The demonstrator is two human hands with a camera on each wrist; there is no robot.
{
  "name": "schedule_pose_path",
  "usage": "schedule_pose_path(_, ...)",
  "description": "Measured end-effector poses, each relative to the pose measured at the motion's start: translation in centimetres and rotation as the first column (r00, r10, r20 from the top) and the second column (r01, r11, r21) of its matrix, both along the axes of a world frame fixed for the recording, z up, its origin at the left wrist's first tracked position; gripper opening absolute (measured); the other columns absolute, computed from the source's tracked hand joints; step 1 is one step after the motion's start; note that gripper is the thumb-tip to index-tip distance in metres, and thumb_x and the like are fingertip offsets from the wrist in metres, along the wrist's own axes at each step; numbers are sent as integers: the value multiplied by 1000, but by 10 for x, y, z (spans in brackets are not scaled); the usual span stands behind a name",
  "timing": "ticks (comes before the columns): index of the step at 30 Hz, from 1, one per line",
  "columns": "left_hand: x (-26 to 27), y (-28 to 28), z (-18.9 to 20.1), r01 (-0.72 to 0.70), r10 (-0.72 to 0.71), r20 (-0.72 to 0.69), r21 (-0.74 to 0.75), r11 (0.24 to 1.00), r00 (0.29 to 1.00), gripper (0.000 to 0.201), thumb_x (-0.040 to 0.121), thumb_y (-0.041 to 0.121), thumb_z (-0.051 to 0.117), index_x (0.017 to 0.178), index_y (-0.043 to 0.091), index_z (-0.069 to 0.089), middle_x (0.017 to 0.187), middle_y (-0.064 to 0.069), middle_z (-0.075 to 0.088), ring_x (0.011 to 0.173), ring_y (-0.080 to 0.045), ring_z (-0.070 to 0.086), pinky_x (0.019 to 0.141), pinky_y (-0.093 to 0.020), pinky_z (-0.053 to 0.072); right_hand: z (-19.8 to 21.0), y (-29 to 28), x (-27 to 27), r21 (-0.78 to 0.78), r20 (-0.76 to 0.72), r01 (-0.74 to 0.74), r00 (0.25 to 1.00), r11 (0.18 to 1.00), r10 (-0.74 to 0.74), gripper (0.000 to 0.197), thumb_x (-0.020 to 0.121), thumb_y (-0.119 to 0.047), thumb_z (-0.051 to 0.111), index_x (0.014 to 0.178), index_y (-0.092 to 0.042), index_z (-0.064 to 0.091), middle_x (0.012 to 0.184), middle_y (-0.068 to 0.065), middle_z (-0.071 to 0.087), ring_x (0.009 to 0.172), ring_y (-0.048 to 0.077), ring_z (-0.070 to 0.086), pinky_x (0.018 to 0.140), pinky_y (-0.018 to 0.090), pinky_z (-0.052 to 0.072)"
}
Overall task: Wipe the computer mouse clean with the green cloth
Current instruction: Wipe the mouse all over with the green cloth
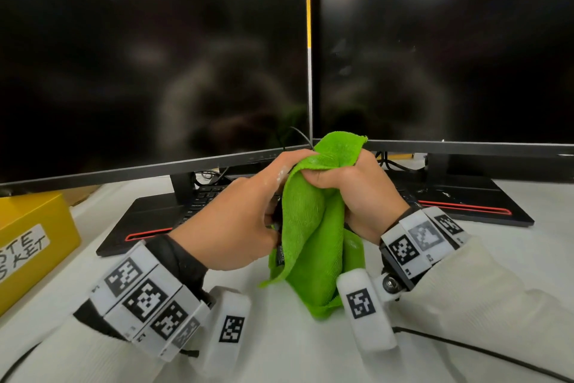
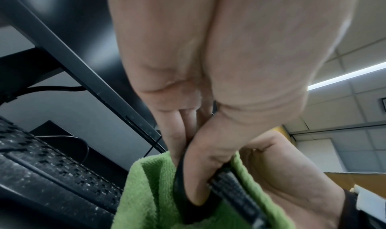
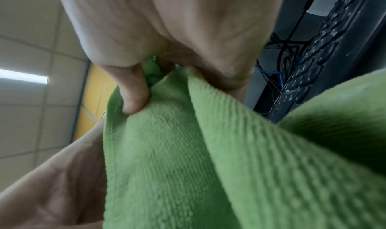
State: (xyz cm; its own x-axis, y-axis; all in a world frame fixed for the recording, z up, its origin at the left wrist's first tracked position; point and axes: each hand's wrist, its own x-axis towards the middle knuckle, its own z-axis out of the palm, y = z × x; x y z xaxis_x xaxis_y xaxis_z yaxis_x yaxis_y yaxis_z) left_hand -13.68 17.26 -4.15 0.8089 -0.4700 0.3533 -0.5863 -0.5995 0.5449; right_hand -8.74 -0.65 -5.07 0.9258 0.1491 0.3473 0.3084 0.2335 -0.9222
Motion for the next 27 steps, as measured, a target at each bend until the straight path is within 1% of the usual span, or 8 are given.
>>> schedule_pose_path(3,2,3,0,-8,8,-25,-16,1000,1000,75,92,-3,70,151,36,47,120,9,74,101,-13,73,85,-27,58,2,0,-2,31,-33,-24,999,999,26,14,84,7,68,96,1,67,96,22,70,100,43,70,94,55,55)
schedule_pose_path(6,3,2,1,24,-63,-200,-191,981,978,100,91,-23,60,148,56,39,133,8,70,107,-28,74,94,-63,59,3,-1,-5,81,-76,-80,993,993,86,15,94,4,57,107,6,63,100,23,67,98,39,67,95,55,55)
schedule_pose_path(8,5,2,0,31,-72,-206,-195,980,976,106,87,-25,62,146,60,36,134,7,70,111,-36,73,93,-70,56,1,-1,-5,62,-84,-133,987,989,138,26,92,2,61,117,10,58,107,29,65,102,42,65,98,60,52)
schedule_pose_path(11,6,2,-2,48,-67,-138,-142,989,988,105,82,-6,75,148,60,27,123,6,76,108,-38,73,93,-61,59,-3,3,-5,-64,-102,-161,983,985,154,60,65,-7,82,119,2,57,113,29,69,104,43,69,94,62,54)
schedule_pose_path(14,5,3,-1,-9,8,-30,-8,1000,1000,101,79,18,77,154,54,19,113,8,78,100,-25,76,91,-53,60,-5,6,-2,-94,-98,-68,993,993,58,57,54,-17,86,104,-6,63,102,21,74,97,40,73,89,61,56)
schedule_pose_path(19,8,4,-3,-48,54,37,-145,988,998,77,89,-9,69,147,32,39,142,17,64,121,-3,68,103,-36,58,2,3,2,141,-133,12,991,990,7,29,56,-15,72,79,-4,58,84,27,57,78,39,61,84,68,52)
schedule_pose_path(23,10,10,3,-189,221,87,-278,942,972,58,87,40,79,138,30,51,136,17,59,118,-5,66,94,-39,61,11,-13,-1,349,-130,-114,977,930,169,22,84,-7,46,63,-8,54,66,18,60,67,34,64,91,61,50)
schedule_pose_path(27,11,9,2,-273,258,-104,-175,946,961,110,52,88,74,144,35,42,136,20,55,118,-7,64,97,-38,59,11,-18,-1,415,-121,-237,943,879,311,7,79,-13,49,74,-10,52,94,24,55,97,45,56,101,75,36)
